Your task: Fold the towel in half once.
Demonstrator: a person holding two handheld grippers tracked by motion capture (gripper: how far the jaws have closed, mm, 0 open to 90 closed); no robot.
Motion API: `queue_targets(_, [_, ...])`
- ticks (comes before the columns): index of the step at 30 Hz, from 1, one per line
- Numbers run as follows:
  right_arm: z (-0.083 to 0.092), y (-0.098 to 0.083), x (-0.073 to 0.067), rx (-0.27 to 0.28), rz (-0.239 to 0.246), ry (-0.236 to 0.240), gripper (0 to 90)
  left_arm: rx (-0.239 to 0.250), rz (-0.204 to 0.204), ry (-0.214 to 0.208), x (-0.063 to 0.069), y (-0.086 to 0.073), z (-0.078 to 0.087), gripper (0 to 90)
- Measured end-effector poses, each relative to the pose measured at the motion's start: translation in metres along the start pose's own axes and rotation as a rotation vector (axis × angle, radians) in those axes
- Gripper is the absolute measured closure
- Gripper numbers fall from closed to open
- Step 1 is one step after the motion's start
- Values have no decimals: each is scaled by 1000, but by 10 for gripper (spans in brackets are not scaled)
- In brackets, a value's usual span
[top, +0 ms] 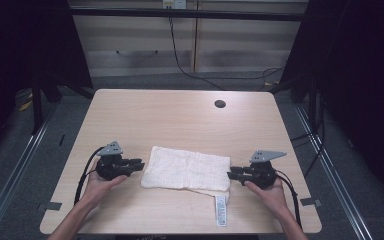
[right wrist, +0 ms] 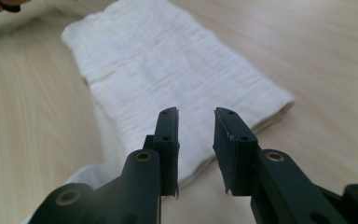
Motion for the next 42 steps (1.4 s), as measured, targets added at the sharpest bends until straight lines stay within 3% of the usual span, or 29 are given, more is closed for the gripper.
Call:
queue_targets(7, [-23,27,28,6,-22,-36,679,-18,19,-16,-9,6,-23,728])
queue_targets(10, [-35,28,35,-16,-24,-46,668,-69,10,-37,-6,-3,-34,728])
queue_targets(14, [-49,23,43,-34,-60,-47,631,-90,1,-46,-3,-8,-38,728])
queue_targets(22, [-62,10,48,-94,-55,-58,607,-81,-2,-32,-7,-7,-39,743])
queue_targets(27, [-62,8,43,-107,-52,-20,617,-85,-14,-22,-6,-8,-40,744])
queue_targets(31, [-63,5,40,-126,-50,-17,609,-79,-17,-27,-6,-8,-40,745])
queue_targets(37, [-65,4,37,-131,-51,0,722,-73,-20,-31,-7,-9,-39,745])
queue_targets(38, [-65,5,37,-123,-56,7,801,-69,-18,-36,-7,-9,-39,744])
queue_targets(42, [-63,9,39,-103,-71,6,863,-66,-21,-48,-7,-9,-39,746])
Point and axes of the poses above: each handheld gripper's, and its own axes: z roughly backward along the jaws, y roughly out of its top, x roughly to its right, the point moved 10 cm from there along -z, roughly forward along the jaws, and after that the axes turned 14 degrees about -y, right-handed, at the moved point
